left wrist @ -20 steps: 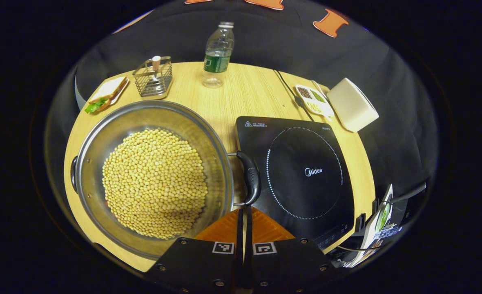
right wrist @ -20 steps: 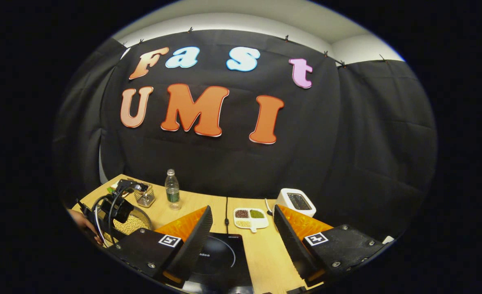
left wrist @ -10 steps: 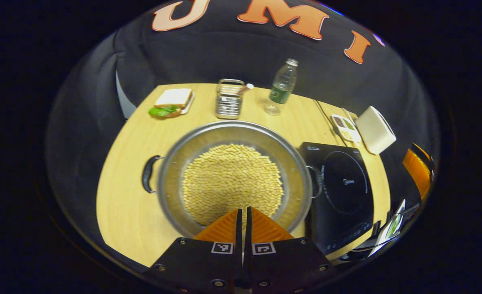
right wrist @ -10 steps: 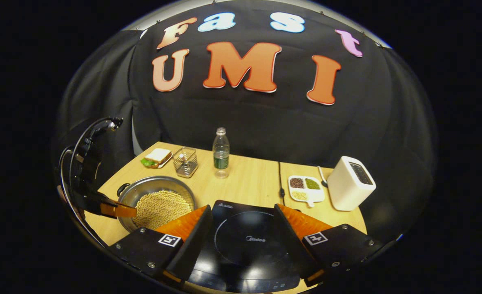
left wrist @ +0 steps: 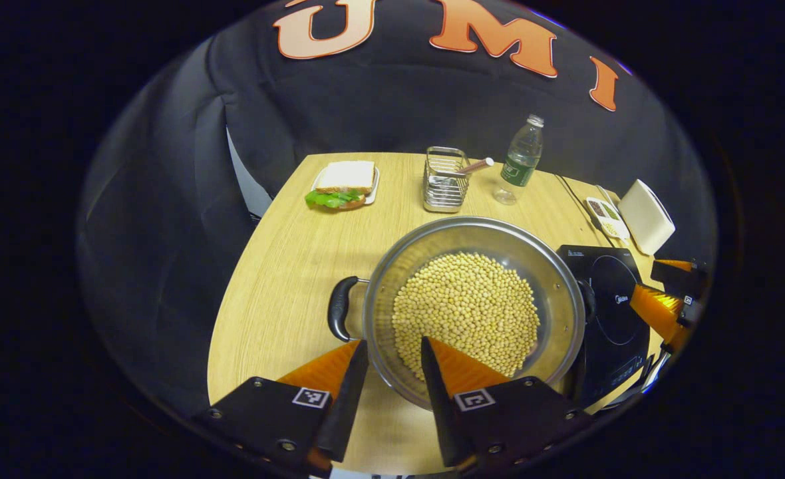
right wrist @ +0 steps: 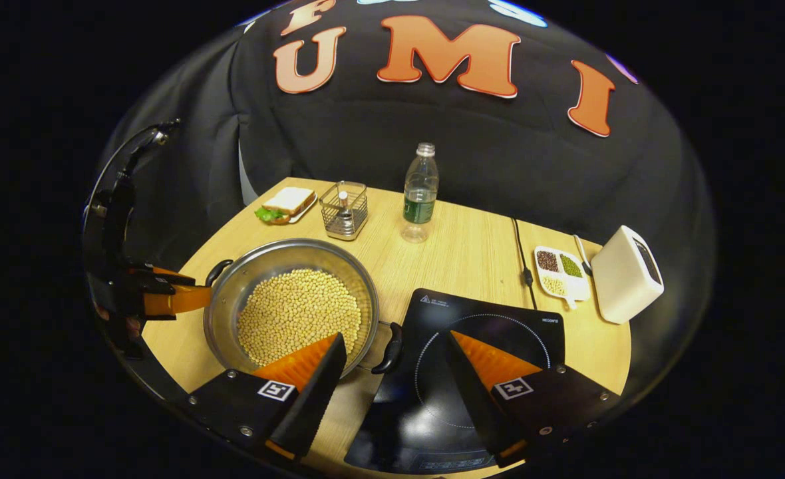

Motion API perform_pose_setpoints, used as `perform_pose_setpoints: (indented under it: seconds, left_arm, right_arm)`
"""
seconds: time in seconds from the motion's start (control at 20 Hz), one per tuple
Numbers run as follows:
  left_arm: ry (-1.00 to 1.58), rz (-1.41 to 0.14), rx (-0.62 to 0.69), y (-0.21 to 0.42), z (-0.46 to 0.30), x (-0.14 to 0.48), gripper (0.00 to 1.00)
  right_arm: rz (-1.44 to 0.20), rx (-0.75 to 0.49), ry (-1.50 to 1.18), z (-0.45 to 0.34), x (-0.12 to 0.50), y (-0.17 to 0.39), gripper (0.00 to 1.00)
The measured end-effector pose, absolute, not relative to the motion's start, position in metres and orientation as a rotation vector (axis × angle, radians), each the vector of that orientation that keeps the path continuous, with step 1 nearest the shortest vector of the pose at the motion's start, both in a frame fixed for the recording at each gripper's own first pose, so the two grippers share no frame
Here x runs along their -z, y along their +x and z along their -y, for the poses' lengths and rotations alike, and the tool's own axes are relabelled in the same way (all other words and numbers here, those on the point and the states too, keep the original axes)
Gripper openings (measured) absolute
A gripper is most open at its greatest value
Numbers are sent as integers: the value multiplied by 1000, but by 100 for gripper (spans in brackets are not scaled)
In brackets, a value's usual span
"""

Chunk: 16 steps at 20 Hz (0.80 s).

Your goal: First push the handle of the pot to place it horizontally, then grasp the pot with both hands and set it on the induction cooktop.

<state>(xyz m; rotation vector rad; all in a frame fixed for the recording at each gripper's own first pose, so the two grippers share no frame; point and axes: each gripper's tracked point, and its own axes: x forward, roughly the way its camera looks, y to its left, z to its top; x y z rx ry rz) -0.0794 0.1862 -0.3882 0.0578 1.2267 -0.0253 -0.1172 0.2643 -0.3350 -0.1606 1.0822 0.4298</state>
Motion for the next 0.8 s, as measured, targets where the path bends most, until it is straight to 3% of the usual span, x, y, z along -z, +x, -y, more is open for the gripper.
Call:
perform_pose_setpoints:
  seconds: [0.1,0.15,0.3,0.6,0.8]
  left_arm:
    - [61,-1225,21,-76,-199,395,62]
    - [56,-1227,22,-75,-203,399,73]
    - [44,-1219,22,-67,-215,409,86]
    - [-12,-1206,26,-52,-223,434,86]
    - [-29,-1196,71,-46,-221,444,86]
  right_arm:
    - [-1122,-420,-172,-270,352,-121,94]
    - [-1145,-418,-177,-273,362,-122,94]
    - [-1218,-394,-192,-275,387,-127,94]
    - [-1325,-374,-161,-280,417,-135,90]
    - [-1309,-381,-206,-286,424,-133,81]
